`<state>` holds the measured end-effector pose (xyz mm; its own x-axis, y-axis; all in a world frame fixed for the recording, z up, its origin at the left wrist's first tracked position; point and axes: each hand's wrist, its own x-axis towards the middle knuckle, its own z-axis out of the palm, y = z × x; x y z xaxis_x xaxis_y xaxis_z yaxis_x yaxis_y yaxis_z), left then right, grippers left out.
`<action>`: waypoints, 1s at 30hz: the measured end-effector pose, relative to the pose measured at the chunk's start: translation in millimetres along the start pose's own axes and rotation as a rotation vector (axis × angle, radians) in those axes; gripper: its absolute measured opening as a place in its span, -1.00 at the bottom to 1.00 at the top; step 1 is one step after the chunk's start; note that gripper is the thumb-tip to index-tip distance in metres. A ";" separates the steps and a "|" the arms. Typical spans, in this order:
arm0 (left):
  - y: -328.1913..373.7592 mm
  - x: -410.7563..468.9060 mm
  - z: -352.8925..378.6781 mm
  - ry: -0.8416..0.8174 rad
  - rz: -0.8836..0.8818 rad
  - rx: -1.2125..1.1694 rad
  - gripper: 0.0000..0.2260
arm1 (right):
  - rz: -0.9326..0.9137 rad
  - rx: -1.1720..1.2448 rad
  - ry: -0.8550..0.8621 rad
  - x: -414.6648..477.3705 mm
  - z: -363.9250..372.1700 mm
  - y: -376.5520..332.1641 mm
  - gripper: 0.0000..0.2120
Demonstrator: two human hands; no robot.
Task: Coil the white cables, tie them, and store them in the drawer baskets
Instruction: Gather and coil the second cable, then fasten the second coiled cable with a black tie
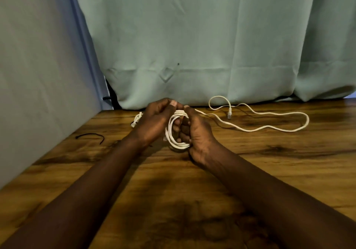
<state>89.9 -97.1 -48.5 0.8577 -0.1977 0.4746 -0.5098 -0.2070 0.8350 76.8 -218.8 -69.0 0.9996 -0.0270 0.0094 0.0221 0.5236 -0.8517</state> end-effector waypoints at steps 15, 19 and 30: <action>-22.3 -44.6 -93.3 -0.147 -0.287 0.714 -0.93 | 0.033 -0.165 -0.101 6.1 -5.4 14.1 -0.71; -25.0 -45.2 -95.5 -0.300 -0.290 0.806 -0.93 | 0.028 -0.159 -0.085 2.2 -5.1 7.1 -0.70; 1.3 -46.6 -57.3 0.075 -0.089 -0.166 -0.87 | -0.049 -0.216 0.058 5.7 -9.2 4.8 -0.62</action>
<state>53.0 -33.2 -53.6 0.9046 -0.1127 0.4112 -0.4191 -0.0581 0.9061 82.4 -224.2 -77.8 0.9946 -0.0999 0.0288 0.0601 0.3259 -0.9435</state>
